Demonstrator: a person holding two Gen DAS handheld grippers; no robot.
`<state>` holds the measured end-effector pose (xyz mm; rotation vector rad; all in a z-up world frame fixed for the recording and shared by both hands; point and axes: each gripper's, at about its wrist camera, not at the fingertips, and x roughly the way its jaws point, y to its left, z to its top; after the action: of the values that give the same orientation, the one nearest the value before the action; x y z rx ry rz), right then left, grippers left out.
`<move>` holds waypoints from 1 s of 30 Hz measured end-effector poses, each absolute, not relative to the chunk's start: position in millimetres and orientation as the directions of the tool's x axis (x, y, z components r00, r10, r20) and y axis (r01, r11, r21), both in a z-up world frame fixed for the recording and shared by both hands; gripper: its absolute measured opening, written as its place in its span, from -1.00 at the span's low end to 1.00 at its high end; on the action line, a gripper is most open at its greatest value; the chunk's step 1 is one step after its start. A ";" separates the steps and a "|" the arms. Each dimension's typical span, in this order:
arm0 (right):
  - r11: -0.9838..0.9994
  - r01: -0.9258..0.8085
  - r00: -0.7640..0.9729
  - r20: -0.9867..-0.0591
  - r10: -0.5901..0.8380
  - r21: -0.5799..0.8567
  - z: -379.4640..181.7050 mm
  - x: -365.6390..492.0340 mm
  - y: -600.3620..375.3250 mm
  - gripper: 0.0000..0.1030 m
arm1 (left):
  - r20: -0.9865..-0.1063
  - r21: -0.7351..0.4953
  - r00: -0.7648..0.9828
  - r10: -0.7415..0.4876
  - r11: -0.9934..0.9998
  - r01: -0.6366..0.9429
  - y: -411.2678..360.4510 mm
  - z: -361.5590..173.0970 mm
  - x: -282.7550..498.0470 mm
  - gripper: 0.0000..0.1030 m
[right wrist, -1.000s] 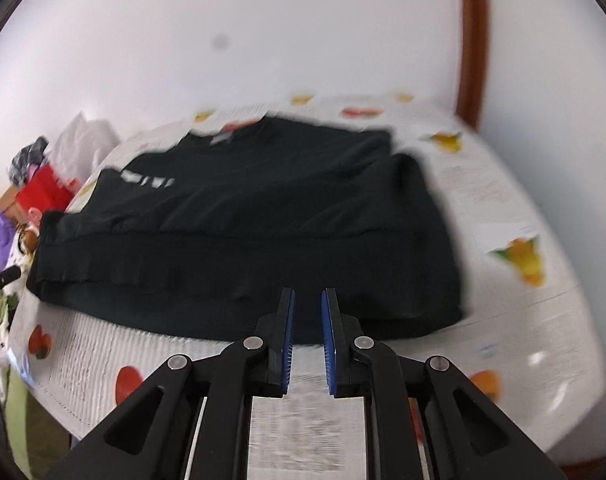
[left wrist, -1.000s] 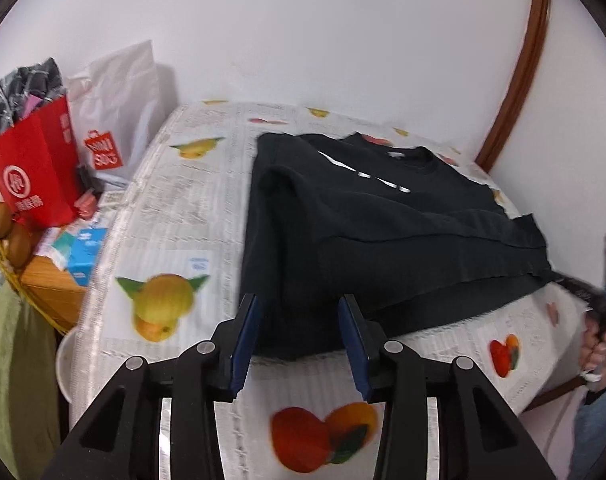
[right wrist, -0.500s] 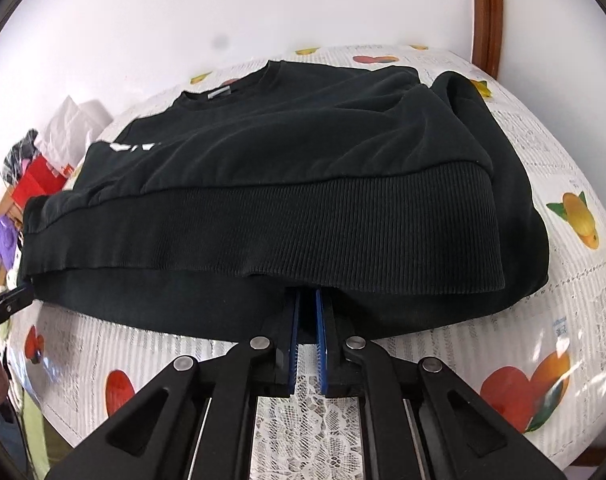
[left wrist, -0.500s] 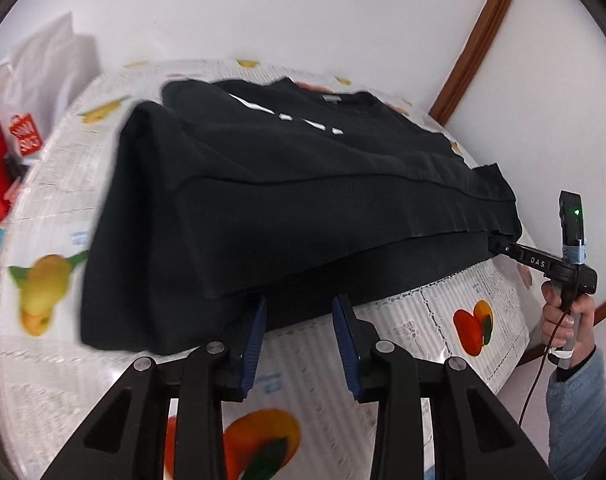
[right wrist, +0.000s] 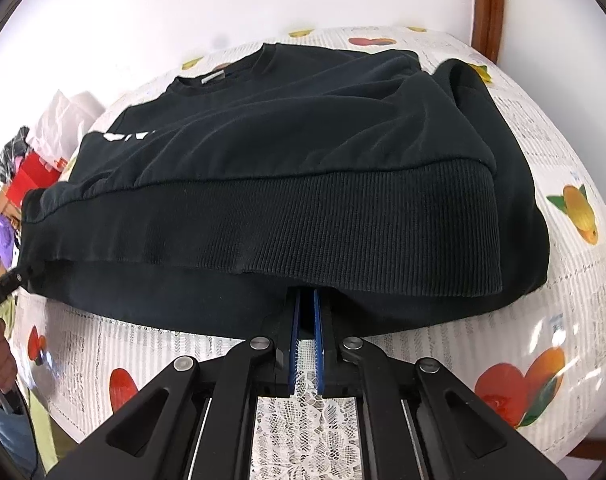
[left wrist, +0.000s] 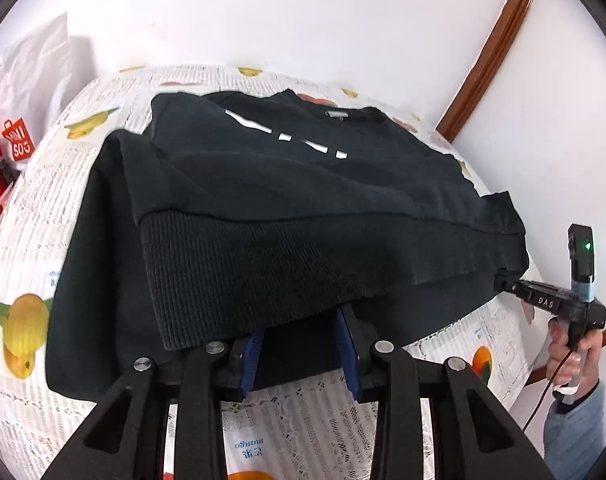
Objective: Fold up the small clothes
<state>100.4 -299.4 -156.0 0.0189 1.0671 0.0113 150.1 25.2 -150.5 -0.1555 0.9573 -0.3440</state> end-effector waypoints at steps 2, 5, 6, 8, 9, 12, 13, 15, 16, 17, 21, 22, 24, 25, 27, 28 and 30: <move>1.000 0.007 0.476 -0.879 0.023 0.030 -156.1 100.2 -300.3 -0.91 | -0.790 -0.228 0.522 -0.321 0.945 0.236 19.2 -156.1 149.8 -0.38; 1.000 0.005 0.465 -0.885 0.012 0.016 -155.7 100.8 -298.2 -0.91 | -0.791 -0.192 0.538 -0.293 0.953 0.236 14.2 -155.2 146.0 -0.38; 1.000 0.003 0.462 -0.887 0.010 0.012 -155.5 101.5 -298.2 -0.91 | -0.794 -0.186 0.537 -0.285 0.955 0.233 13.5 -155.3 146.3 -0.38; 1.000 0.002 0.458 -0.889 0.005 0.006 -154.0 102.0 -297.4 -0.91 | -0.798 -0.171 0.537 -0.273 0.957 0.232 12.0 -155.4 146.4 -0.38; 1.000 0.002 0.460 -0.888 0.004 0.005 -152.8 102.9 -297.3 -0.91 | -0.799 -0.165 0.538 -0.269 0.958 0.234 11.3 -155.6 146.4 -0.38; 1.000 0.004 0.493 -0.869 -0.028 -0.031 -146.2 101.8 -295.2 -0.91 | -0.798 -0.158 0.543 -0.262 0.960 0.231 11.3 -156.0 145.5 -0.38; 0.999 0.001 0.498 -0.866 -0.040 -0.046 -145.8 102.3 -294.5 -0.91 | -0.799 -0.150 0.544 -0.257 0.961 0.232 10.7 -156.1 145.2 -0.38; 0.999 0.003 0.494 -0.868 -0.049 -0.054 -147.8 104.2 -294.5 -0.91 | -0.800 -0.138 0.546 -0.247 0.963 0.232 9.8 -155.6 145.3 -0.38; 0.998 0.004 0.495 -0.867 -0.052 -0.058 -148.4 104.2 -294.1 -0.91 | -0.801 -0.137 0.546 -0.244 0.964 0.230 9.1 -155.4 145.9 -0.38; 0.998 0.002 0.499 -0.865 -0.057 -0.064 -148.4 103.7 -293.4 -0.91 | -0.802 -0.137 0.546 -0.242 0.964 0.227 8.7 -155.0 146.0 -0.38; 0.997 -0.003 0.509 -0.858 -0.061 -0.073 -146.9 103.1 -293.2 -0.91 | -0.804 -0.148 0.542 -0.246 0.965 0.218 8.7 -153.0 147.1 -0.38; 0.998 0.002 0.512 -0.857 -0.058 -0.067 -145.6 103.8 -294.0 -0.91 | -0.805 -0.156 0.537 -0.252 0.963 0.218 9.4 -152.2 148.4 -0.38; 0.999 0.012 0.530 -0.846 -0.049 -0.050 -139.7 105.9 -294.8 -0.91 | -0.804 -0.173 0.532 -0.267 0.960 0.220 11.9 -148.6 151.2 -0.38; 0.999 0.014 0.542 -0.839 -0.044 -0.044 -137.0 107.2 -294.5 -0.91 | -0.803 -0.178 0.532 -0.271 0.959 0.220 13.0 -146.1 152.8 -0.38; 0.999 0.024 0.568 -0.822 -0.039 -0.031 -131.4 111.7 -295.0 -0.91 | -0.796 -0.185 0.538 -0.278 0.957 0.222 15.3 -139.5 156.7 -0.38; 0.999 0.031 0.578 -0.815 -0.037 -0.024 -128.2 115.3 -295.3 -0.91 | -0.791 -0.186 0.544 -0.278 0.958 0.219 16.1 -135.9 158.3 -0.38; 0.999 0.035 0.596 -0.803 -0.027 -0.008 -122.9 121.2 -293.9 -0.91 | -0.782 -0.184 0.559 -0.276 0.959 0.217 17.8 -127.4 163.1 -0.38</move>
<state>121.2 -293.9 -122.9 0.0092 0.9320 -0.0359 163.1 17.8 -127.4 -0.0689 0.9332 -0.2907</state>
